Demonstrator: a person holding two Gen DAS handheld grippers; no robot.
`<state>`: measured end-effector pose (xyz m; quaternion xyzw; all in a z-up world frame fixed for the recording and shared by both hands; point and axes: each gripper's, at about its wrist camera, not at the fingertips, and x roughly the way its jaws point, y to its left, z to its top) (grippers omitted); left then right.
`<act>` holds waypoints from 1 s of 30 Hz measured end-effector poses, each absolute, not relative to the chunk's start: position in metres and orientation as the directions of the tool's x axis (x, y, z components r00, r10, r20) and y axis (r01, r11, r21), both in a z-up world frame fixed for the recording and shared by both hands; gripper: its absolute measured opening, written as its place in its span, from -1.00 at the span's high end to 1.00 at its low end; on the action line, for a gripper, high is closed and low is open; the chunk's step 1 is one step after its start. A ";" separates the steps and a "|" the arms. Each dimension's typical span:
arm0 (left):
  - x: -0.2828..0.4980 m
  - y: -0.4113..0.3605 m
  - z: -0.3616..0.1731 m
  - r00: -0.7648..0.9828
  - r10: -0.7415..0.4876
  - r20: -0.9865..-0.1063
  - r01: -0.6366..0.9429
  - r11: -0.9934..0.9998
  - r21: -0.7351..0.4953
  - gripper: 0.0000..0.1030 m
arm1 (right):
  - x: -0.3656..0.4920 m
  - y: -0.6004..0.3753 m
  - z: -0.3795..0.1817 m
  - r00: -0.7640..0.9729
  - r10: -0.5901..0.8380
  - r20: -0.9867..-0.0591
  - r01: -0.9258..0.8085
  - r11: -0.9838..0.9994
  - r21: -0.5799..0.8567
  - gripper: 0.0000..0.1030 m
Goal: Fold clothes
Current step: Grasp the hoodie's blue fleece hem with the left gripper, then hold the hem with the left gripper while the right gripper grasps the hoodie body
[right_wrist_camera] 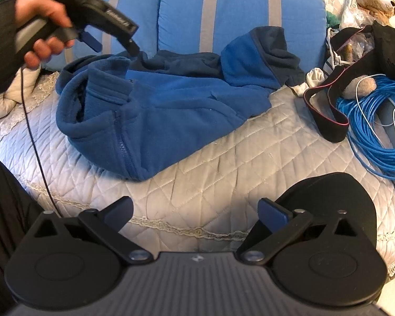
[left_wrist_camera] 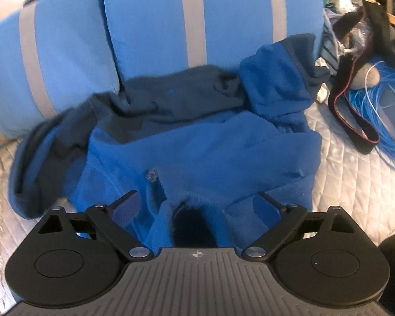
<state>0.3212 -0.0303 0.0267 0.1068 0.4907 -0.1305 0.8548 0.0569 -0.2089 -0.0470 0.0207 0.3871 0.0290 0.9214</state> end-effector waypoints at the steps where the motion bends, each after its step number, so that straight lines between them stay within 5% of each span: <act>1: 0.326 -0.030 0.024 0.466 -0.120 -0.877 0.326 0.944 0.044 -0.72 | 0.057 -0.209 -0.047 0.698 0.066 -0.713 -0.035 0.998 0.058 -1.00; 4: 0.334 -0.029 0.015 0.424 -0.125 -0.897 0.318 0.948 0.019 -0.58 | 0.056 -0.211 -0.047 0.697 0.057 -0.715 -0.026 0.998 0.054 -1.00; 9: 0.338 -0.021 0.007 0.387 -0.097 -0.917 0.275 0.961 0.014 0.35 | 0.055 -0.217 -0.048 0.693 0.048 -0.719 -0.005 0.998 0.061 -1.00; 12: 0.331 -0.010 0.013 0.411 -0.118 -0.904 0.260 0.966 -0.008 0.69 | 0.055 -0.218 -0.049 0.690 0.041 -0.723 0.003 0.998 0.060 -1.00; 30: 0.201 0.083 0.052 0.621 -0.254 -0.741 0.251 0.961 -0.119 0.78 | 0.057 -0.213 -0.047 0.698 0.062 -0.714 -0.055 0.998 0.033 -1.00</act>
